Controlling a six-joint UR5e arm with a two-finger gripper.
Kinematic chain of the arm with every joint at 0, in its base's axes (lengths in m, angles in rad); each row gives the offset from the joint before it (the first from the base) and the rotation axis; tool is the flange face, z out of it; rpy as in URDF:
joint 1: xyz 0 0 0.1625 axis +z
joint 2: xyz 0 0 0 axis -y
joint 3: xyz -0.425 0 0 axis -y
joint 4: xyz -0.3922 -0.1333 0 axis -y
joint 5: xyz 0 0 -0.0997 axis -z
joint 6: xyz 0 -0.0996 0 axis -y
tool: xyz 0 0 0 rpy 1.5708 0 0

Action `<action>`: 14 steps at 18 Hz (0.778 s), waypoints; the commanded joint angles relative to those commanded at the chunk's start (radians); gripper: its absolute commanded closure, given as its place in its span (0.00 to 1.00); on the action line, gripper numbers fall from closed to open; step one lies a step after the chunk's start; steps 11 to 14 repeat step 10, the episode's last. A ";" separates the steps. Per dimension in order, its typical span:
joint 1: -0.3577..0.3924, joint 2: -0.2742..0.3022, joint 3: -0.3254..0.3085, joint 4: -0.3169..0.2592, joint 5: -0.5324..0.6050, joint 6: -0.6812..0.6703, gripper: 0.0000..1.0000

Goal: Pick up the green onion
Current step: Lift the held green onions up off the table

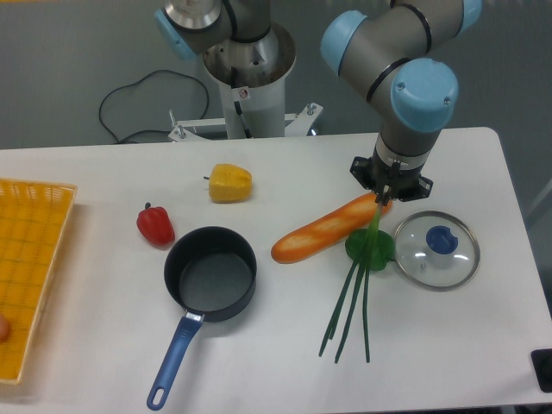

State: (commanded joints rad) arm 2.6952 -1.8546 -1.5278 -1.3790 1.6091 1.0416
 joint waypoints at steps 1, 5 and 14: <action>-0.002 0.000 0.000 0.000 0.000 0.000 0.86; -0.008 0.000 -0.002 0.000 0.002 0.002 0.86; -0.018 -0.002 -0.003 0.000 0.002 0.002 0.86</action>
